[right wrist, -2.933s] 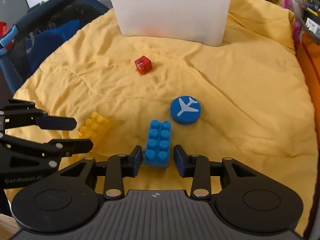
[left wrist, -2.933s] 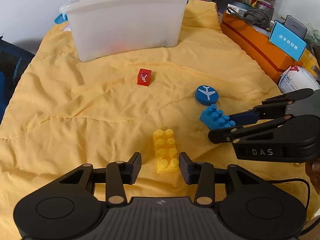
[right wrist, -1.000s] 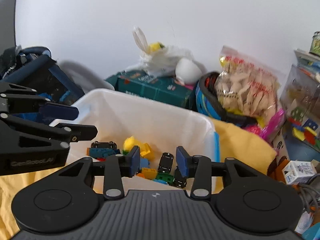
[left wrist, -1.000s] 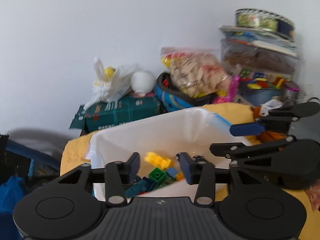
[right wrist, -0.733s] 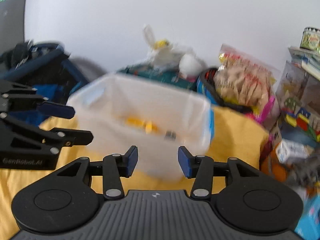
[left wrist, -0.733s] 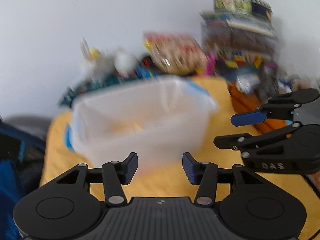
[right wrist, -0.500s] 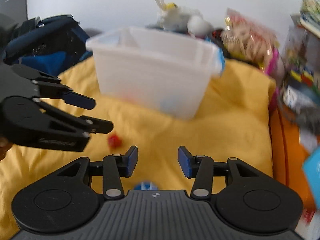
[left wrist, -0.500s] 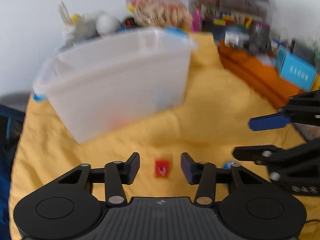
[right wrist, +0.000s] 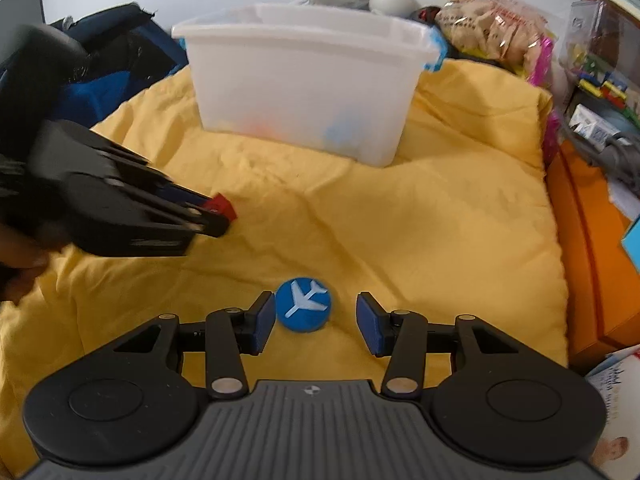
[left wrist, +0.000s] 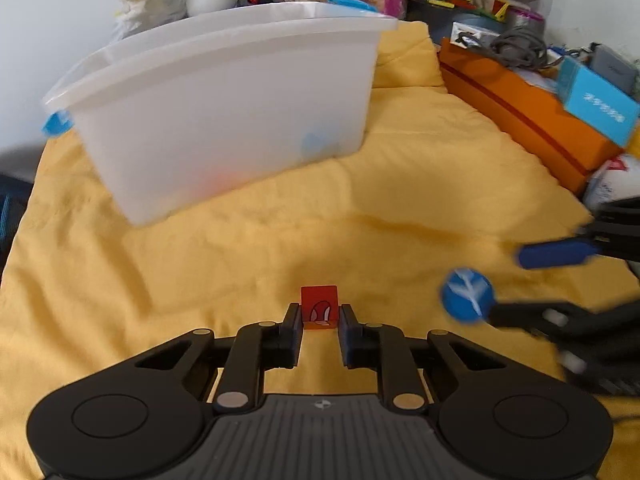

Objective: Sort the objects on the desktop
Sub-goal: 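Grasp small red cube with left tool while right tool grasps blue airplane disc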

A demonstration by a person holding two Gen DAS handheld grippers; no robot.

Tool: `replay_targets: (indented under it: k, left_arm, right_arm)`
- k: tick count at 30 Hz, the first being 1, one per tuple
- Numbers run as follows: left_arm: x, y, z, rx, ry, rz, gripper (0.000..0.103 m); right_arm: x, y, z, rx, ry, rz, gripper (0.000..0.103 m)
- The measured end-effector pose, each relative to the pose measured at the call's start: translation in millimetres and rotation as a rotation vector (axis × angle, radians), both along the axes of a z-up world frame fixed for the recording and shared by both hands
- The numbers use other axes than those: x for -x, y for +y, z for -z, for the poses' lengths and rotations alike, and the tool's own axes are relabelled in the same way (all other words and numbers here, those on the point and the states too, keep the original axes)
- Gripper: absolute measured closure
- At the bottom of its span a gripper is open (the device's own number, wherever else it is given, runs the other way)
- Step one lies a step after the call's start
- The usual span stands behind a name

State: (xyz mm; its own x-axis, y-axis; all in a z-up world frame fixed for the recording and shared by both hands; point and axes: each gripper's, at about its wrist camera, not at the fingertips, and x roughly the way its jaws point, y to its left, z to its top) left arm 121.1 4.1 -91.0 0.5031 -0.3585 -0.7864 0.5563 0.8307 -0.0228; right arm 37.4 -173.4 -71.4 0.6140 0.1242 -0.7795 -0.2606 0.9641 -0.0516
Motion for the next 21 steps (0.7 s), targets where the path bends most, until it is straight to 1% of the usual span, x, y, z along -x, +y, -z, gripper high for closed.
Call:
replay_targets:
  k: [3, 5, 8, 10, 11, 12, 13, 14, 16, 19, 21]
  left_arm:
    - [26.6, 17.8, -1.5, 0.034, 0.04, -0.021, 0.081]
    - [48.3, 26.7, -0.4, 0.032, 0.04, -0.026, 0.081]
    - [64.0, 33.2, 4.6, 0.038, 0.027, -0.047, 0.081]
    - [66.4, 34.6, 9.7, 0.044, 0.037, -0.065, 0.081]
    - [67.1, 34.8, 11.1, 0.045, 0.036, -0.07, 0.081]
    - [67.2, 34.5, 11.7, 0.044, 0.031, -0.072, 0.081]
    - [67.9, 34.4, 12.6, 0.044, 0.03, -0.073, 0.08]
    - [67.7, 34.5, 13.4, 0.046, 0.031, -0.075, 0.08]
    - [68.5, 34.0, 15.1, 0.046, 0.032, -0.079, 0.08]
    - [68.7, 32.2, 17.5, 0.043, 0.028, -0.084, 0.078]
    - [68.9, 31.7, 18.1, 0.045, 0.022, -0.089, 0.078]
  right_arm:
    - [-3.6, 3.0, 9.1, -0.01, 0.014, 0.001, 0.053]
    - [-5.0, 5.9, 13.0, -0.002, 0.008, -0.008, 0.052]
    - [-8.0, 9.1, 19.0, 0.008, 0.005, -0.014, 0.049]
    - [-13.2, 8.7, 24.7, 0.012, 0.028, 0.004, 0.049]
    - [-15.5, 7.6, 26.8, 0.004, 0.044, 0.012, 0.051]
    - [-16.3, 5.6, 26.1, -0.011, 0.052, 0.02, 0.053]
    - [-16.2, 5.8, 24.7, -0.02, 0.063, 0.018, 0.058]
    - [-15.0, 8.1, 22.3, -0.007, 0.065, 0.008, 0.062]
    - [-9.5, 14.1, 19.5, 0.018, 0.06, -0.022, 0.062]
    - [2.2, 20.8, 16.9, 0.003, 0.074, -0.058, 0.062]
    - [8.3, 25.1, 20.9, 0.013, 0.075, -0.064, 0.061]
